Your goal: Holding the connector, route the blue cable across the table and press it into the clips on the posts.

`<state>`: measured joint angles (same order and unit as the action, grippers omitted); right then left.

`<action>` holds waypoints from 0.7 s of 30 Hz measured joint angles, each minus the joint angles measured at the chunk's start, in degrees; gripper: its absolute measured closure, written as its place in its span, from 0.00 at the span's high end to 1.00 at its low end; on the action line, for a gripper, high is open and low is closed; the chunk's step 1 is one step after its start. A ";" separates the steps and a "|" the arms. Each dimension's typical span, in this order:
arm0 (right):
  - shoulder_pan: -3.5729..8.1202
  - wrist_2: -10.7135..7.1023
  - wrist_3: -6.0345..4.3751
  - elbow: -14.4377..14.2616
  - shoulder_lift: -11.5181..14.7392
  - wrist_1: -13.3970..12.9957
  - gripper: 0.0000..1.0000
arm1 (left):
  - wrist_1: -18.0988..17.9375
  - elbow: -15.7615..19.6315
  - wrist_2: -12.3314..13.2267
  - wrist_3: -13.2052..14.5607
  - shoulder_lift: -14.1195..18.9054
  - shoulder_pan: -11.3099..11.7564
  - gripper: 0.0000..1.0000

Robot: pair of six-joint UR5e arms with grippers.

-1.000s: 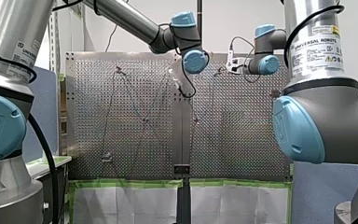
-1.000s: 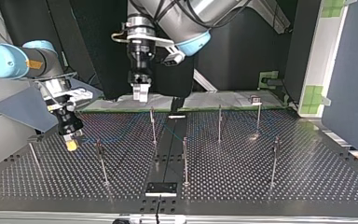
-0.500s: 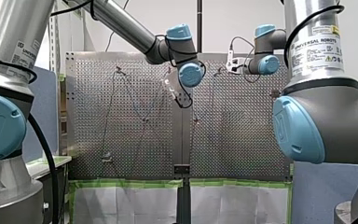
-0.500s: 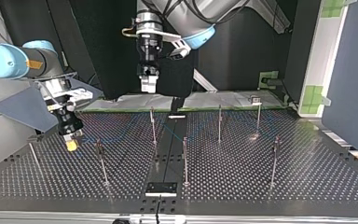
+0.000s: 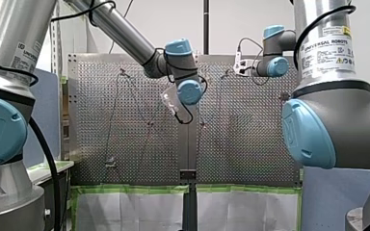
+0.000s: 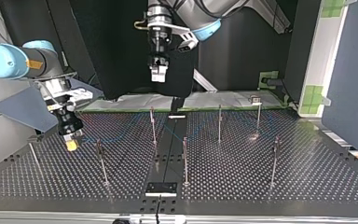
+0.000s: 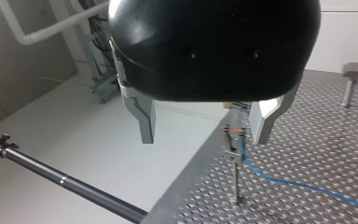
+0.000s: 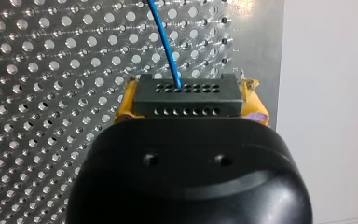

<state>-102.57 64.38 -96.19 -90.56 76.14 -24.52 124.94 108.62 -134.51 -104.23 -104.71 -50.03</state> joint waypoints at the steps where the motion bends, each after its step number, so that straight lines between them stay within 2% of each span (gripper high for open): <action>1: 0.00 0.00 0.00 0.00 0.00 0.00 0.00 | -0.04 0.48 0.00 0.00 0.00 0.00 1.00; 21: 0.00 0.00 0.00 0.00 0.00 0.00 0.00 | -0.13 9.82 0.00 0.01 0.00 0.00 1.00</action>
<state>-102.57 64.38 -96.19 -90.56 76.14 -24.52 124.81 118.44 -134.51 -104.22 -104.70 -50.03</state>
